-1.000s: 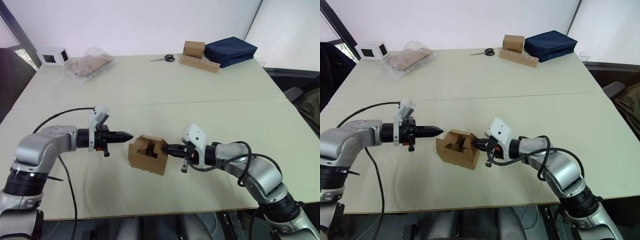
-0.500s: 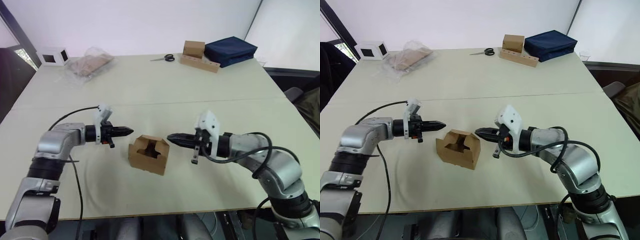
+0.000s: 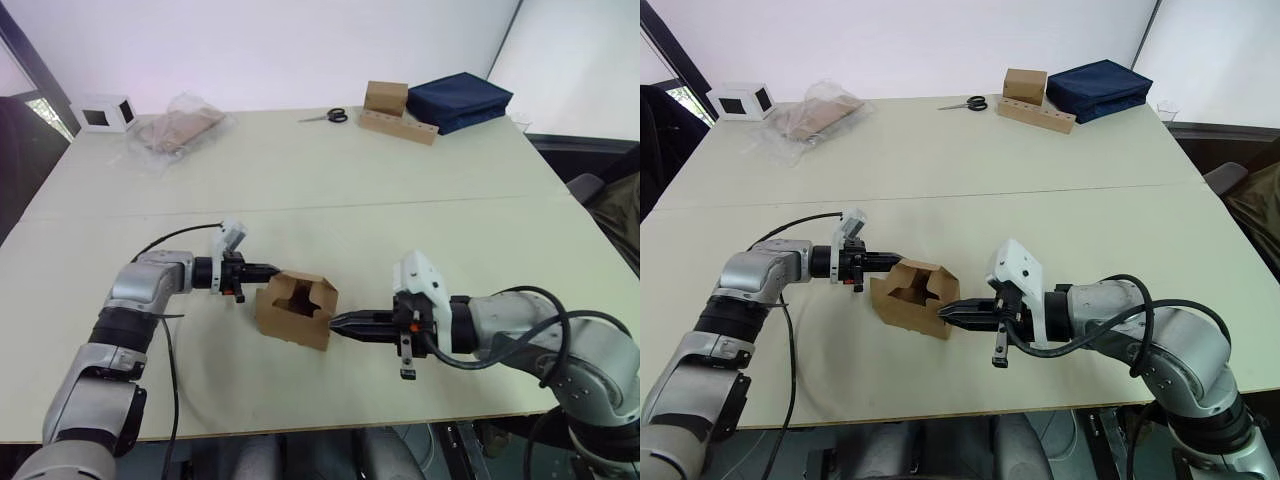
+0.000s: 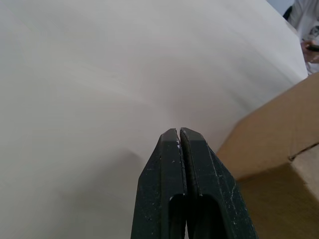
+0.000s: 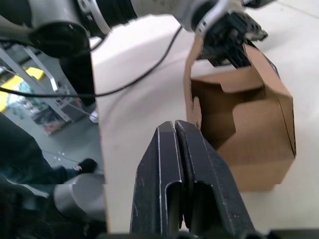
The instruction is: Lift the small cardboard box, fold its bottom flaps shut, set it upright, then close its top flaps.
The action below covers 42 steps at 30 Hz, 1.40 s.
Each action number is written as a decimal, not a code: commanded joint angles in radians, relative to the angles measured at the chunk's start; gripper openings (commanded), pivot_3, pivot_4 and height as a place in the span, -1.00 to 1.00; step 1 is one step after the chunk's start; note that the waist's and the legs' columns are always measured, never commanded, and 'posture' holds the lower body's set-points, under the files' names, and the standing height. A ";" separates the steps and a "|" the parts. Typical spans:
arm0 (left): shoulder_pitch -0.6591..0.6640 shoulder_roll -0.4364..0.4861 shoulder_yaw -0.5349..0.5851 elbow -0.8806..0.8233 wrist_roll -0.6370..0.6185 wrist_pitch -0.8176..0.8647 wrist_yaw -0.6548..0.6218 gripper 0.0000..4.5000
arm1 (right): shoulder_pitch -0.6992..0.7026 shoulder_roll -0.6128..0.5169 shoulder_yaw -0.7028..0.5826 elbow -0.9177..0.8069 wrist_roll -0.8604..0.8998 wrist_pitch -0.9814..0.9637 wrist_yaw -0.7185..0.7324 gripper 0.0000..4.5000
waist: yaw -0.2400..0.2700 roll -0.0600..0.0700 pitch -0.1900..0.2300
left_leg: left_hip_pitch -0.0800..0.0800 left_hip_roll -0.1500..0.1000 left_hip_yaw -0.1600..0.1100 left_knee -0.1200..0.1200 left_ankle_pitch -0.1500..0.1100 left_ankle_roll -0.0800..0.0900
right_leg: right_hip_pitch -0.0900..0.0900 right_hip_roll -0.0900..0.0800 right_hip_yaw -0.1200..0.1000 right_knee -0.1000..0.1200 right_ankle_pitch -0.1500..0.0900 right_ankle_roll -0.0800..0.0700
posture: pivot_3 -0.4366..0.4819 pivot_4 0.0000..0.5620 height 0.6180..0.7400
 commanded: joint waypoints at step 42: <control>0.129 0.004 0.055 -0.221 -0.068 0.083 0.049 -0.98 | -0.118 0.105 0.191 0.123 -0.219 -0.114 0.014 -1.00 | 0.001 0.000 0.000 | 0.000 0.000 0.000 0.000 0.000 0.000 | 0.000 0.000 0.000 0.000 0.000 0.000 | -0.05 -0.47 1.00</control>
